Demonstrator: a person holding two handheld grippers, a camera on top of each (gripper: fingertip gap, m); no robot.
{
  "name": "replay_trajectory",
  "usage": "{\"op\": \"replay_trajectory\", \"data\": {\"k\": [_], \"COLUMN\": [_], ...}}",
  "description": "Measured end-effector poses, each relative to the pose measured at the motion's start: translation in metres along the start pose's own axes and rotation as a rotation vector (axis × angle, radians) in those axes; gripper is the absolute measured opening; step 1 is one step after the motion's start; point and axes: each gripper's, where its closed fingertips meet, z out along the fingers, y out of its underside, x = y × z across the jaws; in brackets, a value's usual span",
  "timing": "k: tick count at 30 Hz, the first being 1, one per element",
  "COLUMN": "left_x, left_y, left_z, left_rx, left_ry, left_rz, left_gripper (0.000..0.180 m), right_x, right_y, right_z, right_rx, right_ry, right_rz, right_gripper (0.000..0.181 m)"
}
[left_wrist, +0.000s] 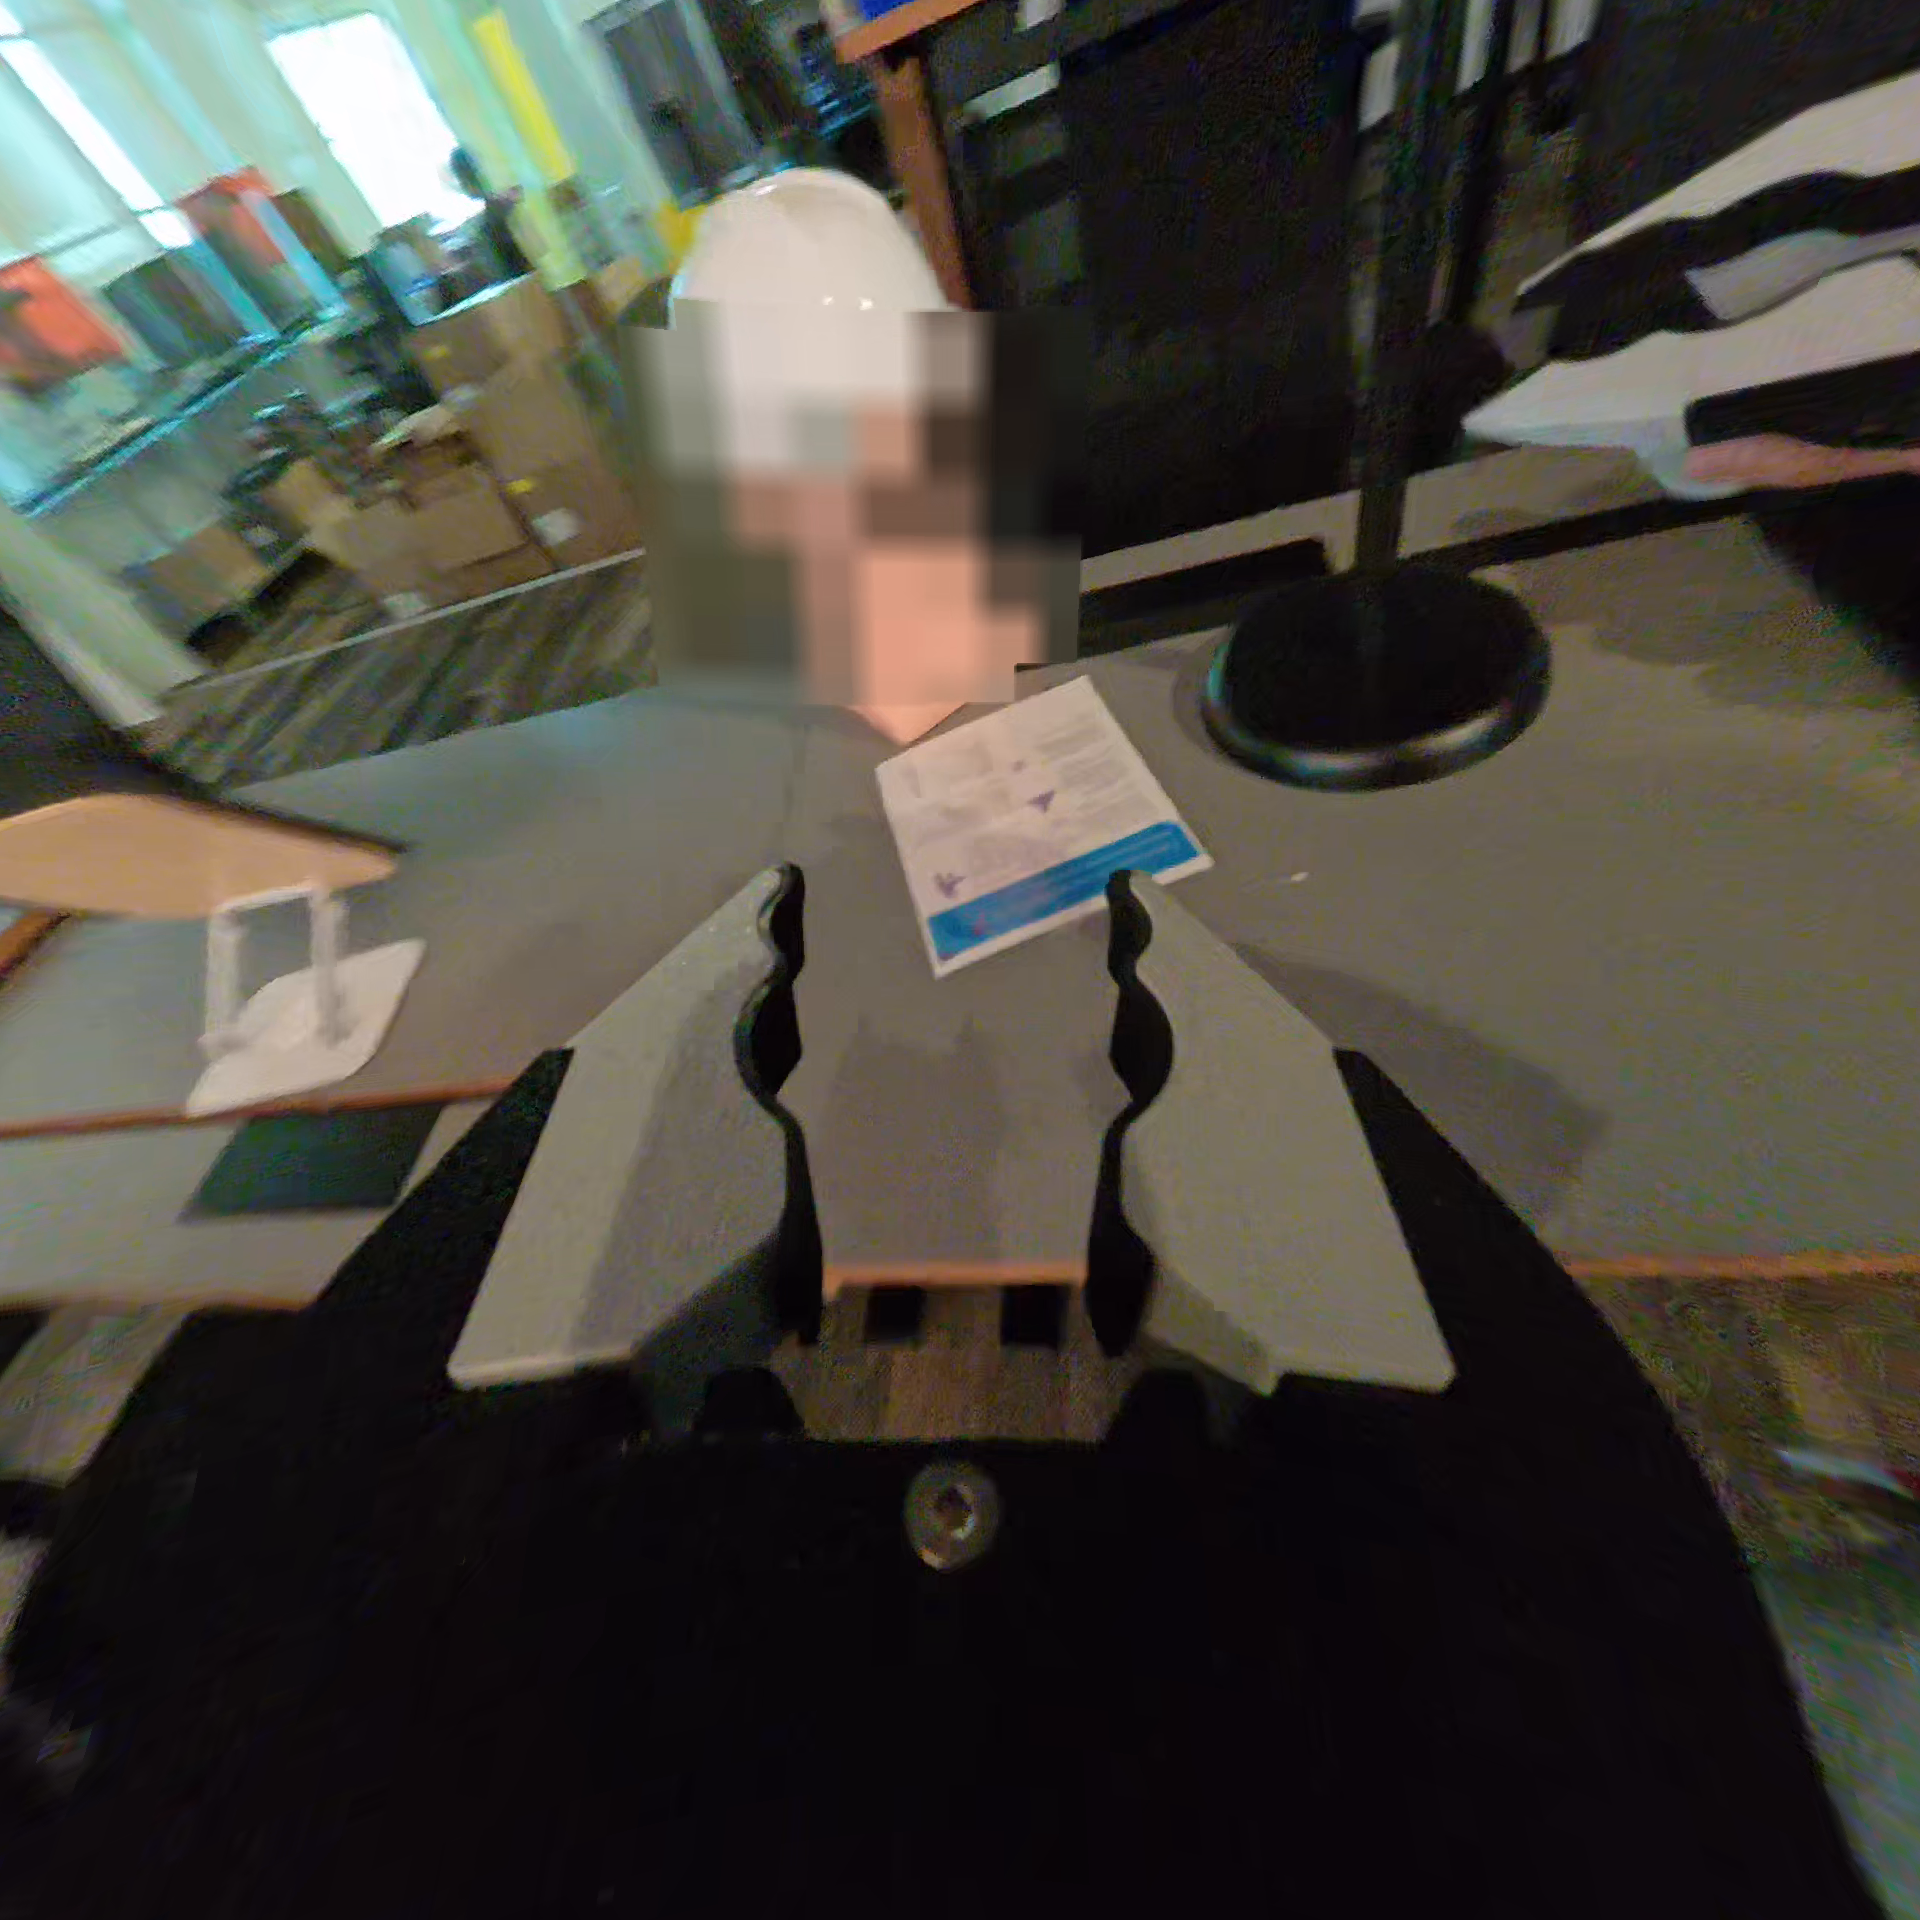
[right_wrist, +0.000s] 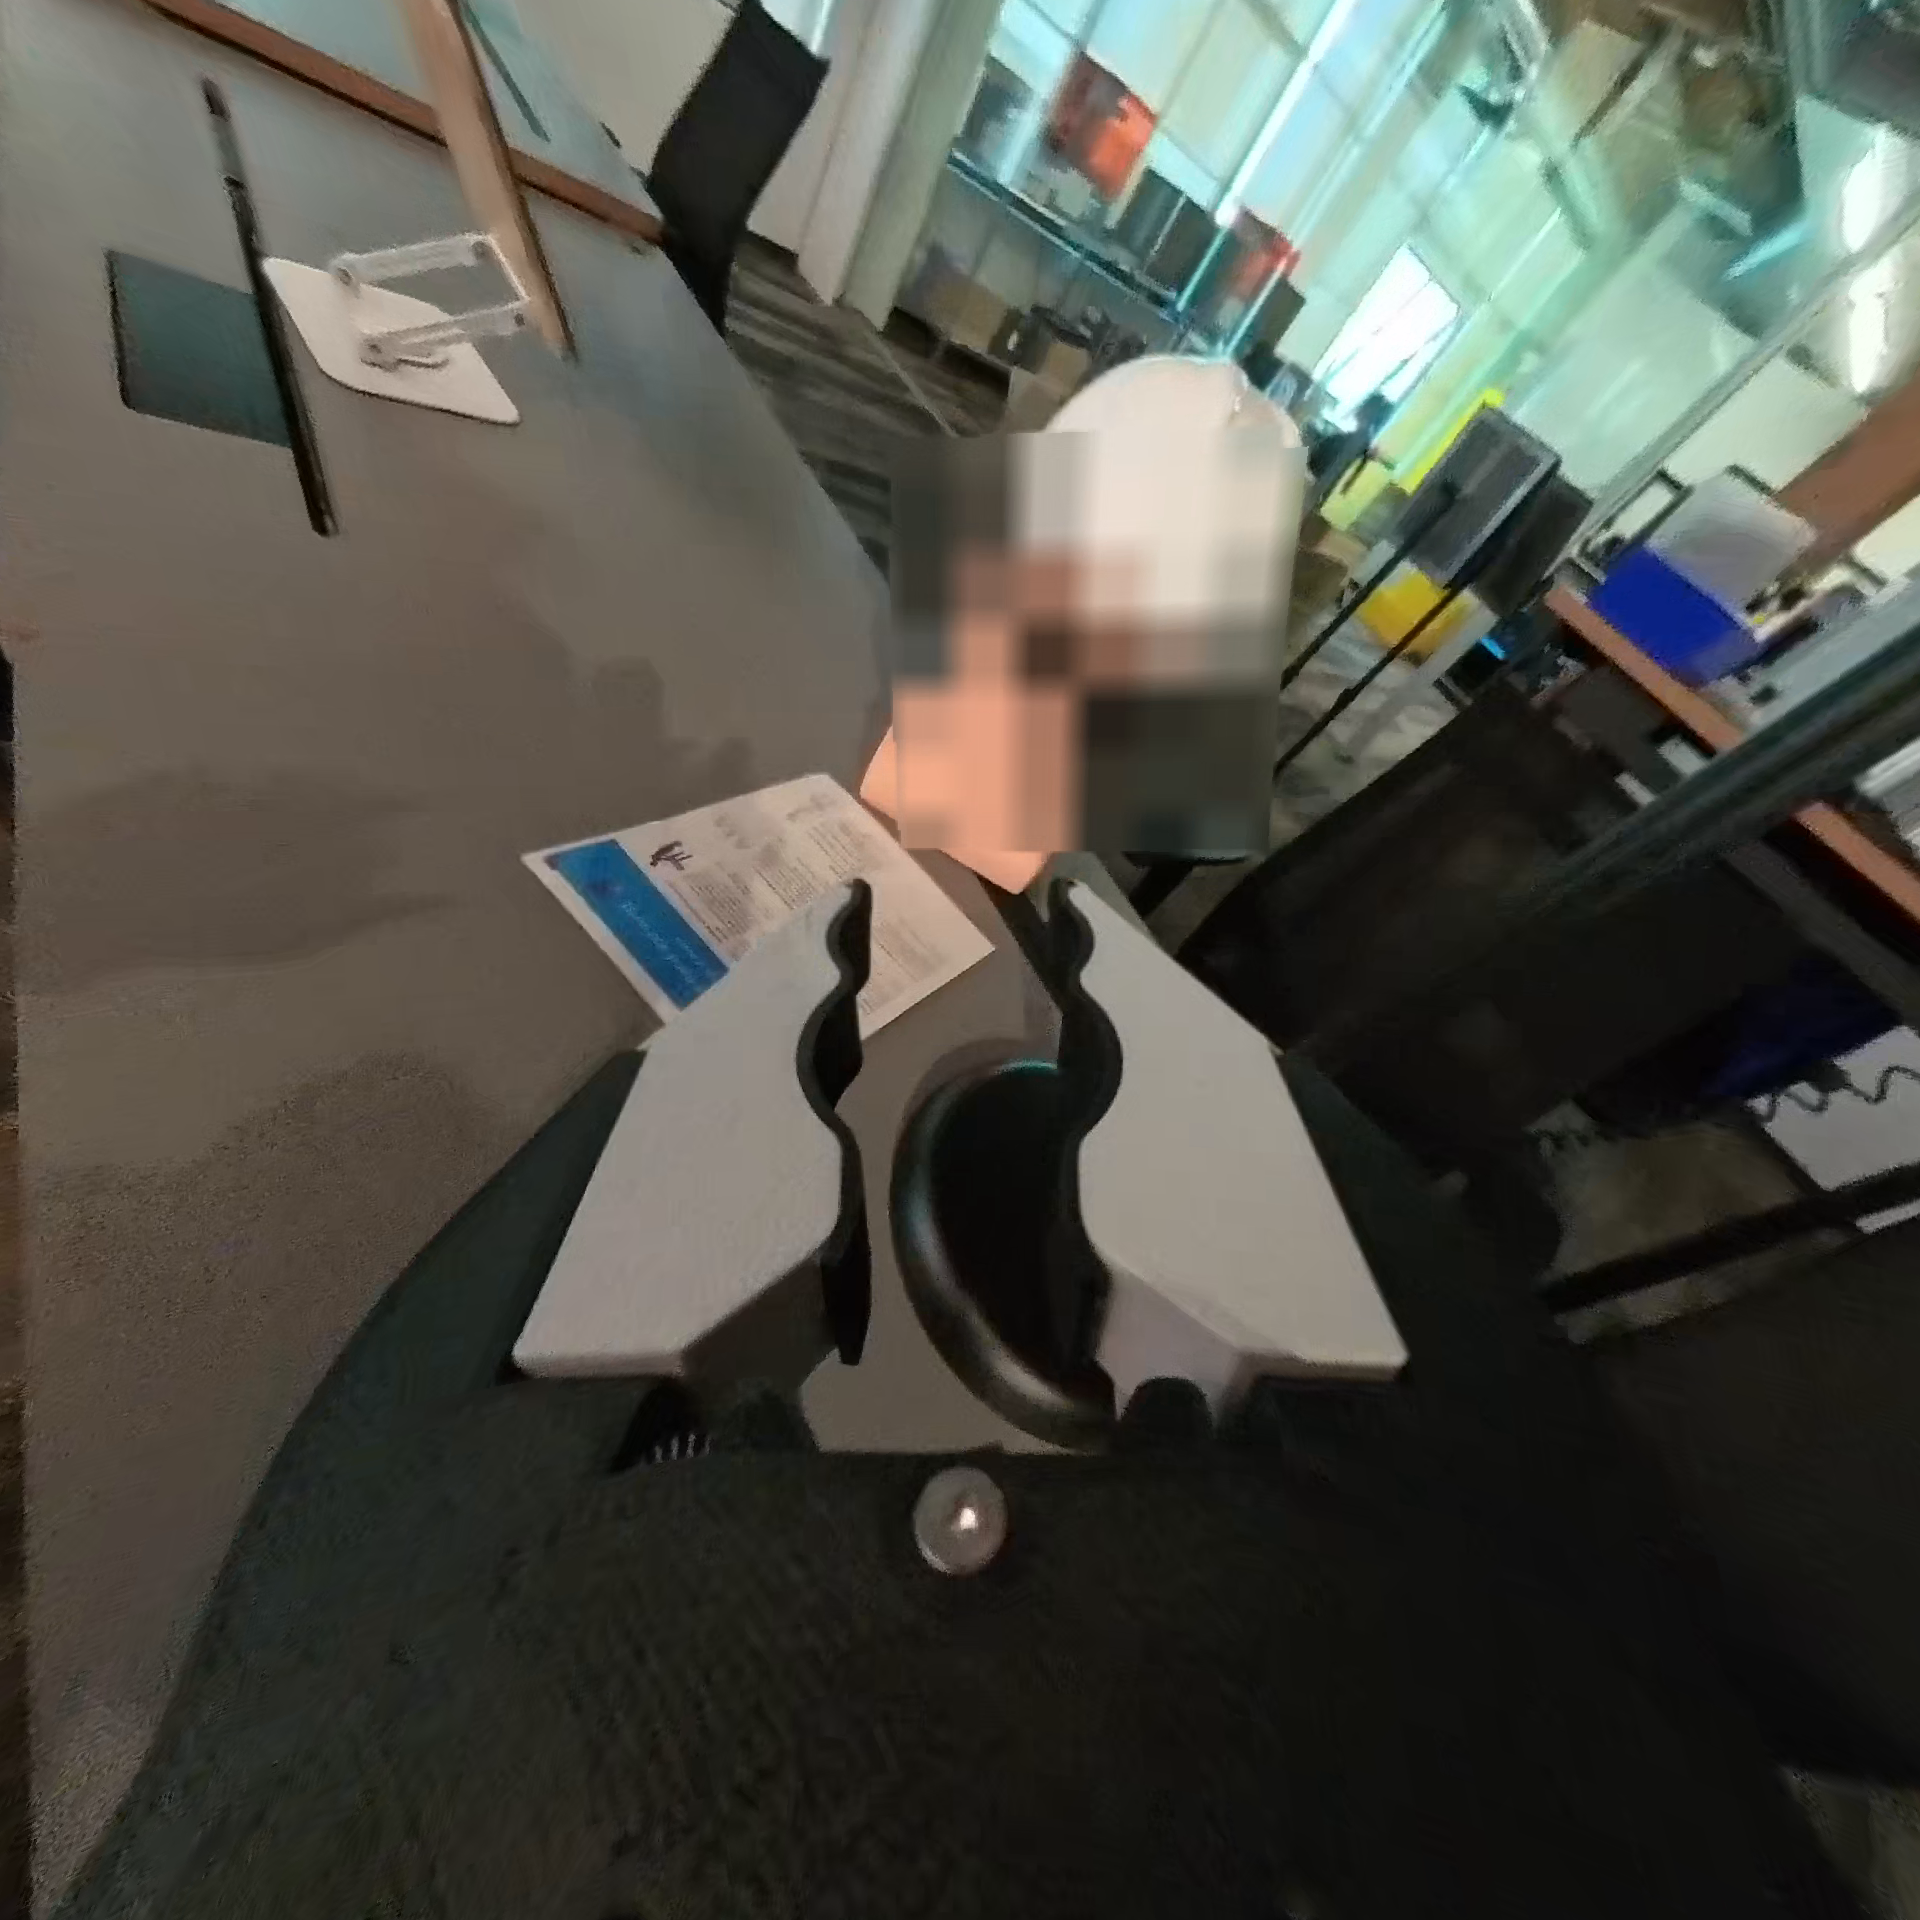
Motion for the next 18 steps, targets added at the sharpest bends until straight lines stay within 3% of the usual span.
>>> {"op": "replay_trajectory", "data": {"k": [3,5,9,11,14,18], "left_x": [-0.037,-0.068,-0.118,-0.134,-0.152,-0.178], "left_y": [0.002,0.004,-0.002,-0.010,-0.024,-0.046], "left_z": [0.066,0.108,0.184,0.213,0.239,0.272], "left_rx": [0.065,0.101,0.198,0.206,0.235,0.242], "left_ry": [0.170,0.227,0.374,0.484,0.657,0.883], "left_rz": [-0.012,0.080,0.170,0.147,0.159,-0.045], "left_gripper": [0.066,0.076,0.079,0.078,0.074,0.071], "right_x": [0.004,0.012,0.011,-0.009,-0.059,-0.068], "right_y": [-0.003,-0.014,-0.034,-0.035,-0.055,-0.075], "right_z": [0.018,0.027,0.049,0.062,0.086,0.096], "right_rx": [-0.067,-0.067,-0.129,-0.201,-0.160,-0.090], "right_ry": [0.037,0.122,0.318,0.354,0.250,0.271], "right_rz": [0.136,0.194,0.083,0.219,0.526,0.768], "right_gripper": [0.042,0.055,0.067,0.072,0.063,0.057]}}
